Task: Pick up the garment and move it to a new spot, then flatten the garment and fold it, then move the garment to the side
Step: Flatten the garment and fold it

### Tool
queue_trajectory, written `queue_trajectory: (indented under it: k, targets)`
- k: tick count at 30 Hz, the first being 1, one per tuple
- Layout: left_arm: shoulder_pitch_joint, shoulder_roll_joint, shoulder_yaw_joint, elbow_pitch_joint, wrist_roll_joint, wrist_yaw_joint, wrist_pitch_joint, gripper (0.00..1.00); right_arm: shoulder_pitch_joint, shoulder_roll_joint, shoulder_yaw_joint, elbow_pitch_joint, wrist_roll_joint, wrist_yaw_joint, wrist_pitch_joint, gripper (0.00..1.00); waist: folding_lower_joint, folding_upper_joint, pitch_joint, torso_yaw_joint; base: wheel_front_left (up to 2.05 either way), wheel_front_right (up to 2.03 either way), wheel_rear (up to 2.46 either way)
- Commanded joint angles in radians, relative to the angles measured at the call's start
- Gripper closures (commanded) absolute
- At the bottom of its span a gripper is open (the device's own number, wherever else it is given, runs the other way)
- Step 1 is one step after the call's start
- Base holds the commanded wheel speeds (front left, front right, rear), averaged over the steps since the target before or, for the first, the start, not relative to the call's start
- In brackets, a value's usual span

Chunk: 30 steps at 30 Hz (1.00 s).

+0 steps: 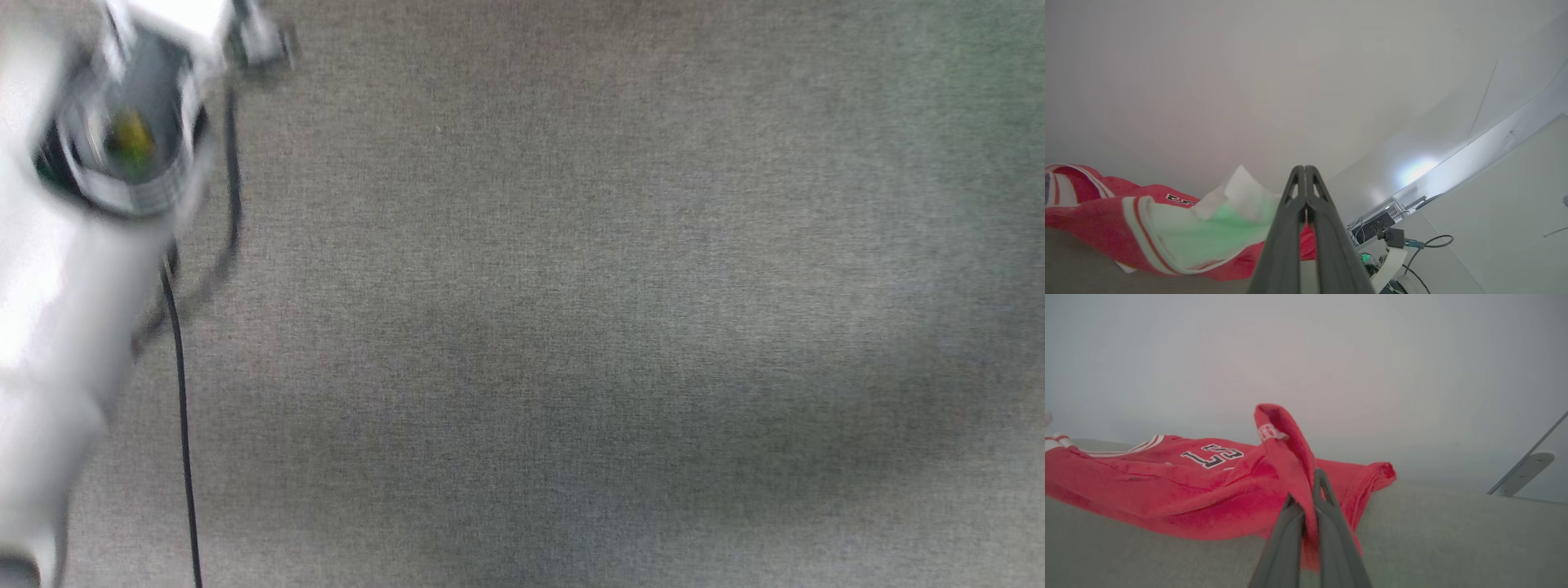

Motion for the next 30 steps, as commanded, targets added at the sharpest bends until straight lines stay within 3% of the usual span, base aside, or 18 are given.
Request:
queue_trajectory:
  k: [1, 7, 16, 30]
  targets:
    - [0.078, 0.014, 0.001, -0.068, -0.016, 0.001, 0.004, 1.00, 0.069, -0.014, 0.013, -0.041, 0.034, 0.000, 0.009, 1.00, 0.0000, 0.0000, -0.018, -0.007, 0.00, 0.00, 0.00]
    - [0.431, 0.082, -0.007, -0.321, -0.002, 0.001, -0.025, 1.00, 0.376, -0.100, 0.029, -0.234, 0.138, 0.000, 0.047, 1.00, 0.0000, 0.0000, -0.073, -0.014, 0.00, 0.00, 0.00]
    - [0.842, 0.167, -0.041, -0.616, 0.041, 0.001, -0.077, 1.00, 0.816, -0.188, -0.096, -0.530, 0.203, 0.000, 0.132, 1.00, 0.0000, 0.0000, -0.153, -0.005, 0.00, 0.00, 0.00]
    - [1.129, 0.320, -0.100, -0.885, 0.135, 0.001, -0.137, 1.00, 1.284, -0.141, -0.384, -0.864, 0.202, 0.000, 0.277, 1.00, 0.0000, 0.0000, -0.197, -0.001, 0.00, 0.00, 0.00]
